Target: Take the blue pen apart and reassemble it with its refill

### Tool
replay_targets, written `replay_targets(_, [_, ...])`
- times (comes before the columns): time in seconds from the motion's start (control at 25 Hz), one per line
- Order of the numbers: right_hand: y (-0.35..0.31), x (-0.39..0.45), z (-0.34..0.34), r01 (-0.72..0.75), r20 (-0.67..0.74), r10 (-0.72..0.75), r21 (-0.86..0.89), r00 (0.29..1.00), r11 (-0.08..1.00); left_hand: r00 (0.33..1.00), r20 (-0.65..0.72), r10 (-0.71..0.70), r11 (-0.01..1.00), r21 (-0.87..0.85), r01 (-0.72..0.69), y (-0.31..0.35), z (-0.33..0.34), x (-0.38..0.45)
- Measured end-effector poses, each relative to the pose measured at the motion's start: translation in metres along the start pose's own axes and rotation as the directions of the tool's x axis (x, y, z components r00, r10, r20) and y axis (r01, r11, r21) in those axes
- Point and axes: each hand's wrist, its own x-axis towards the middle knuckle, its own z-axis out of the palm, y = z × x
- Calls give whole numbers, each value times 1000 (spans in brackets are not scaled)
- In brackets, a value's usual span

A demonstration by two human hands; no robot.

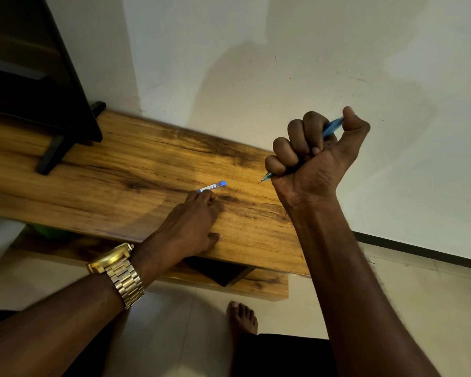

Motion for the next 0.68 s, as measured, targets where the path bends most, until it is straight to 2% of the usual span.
replay_targets(0.32, [3, -3, 4, -25, 17, 25, 35, 1000, 999, 1000, 8, -5, 1000, -4, 5, 0, 0, -1])
replay_targets(0.68, [1, -1, 0, 18, 22, -18, 30, 1000, 999, 1000, -5, -9, 1000, -4, 9, -1, 2, 1])
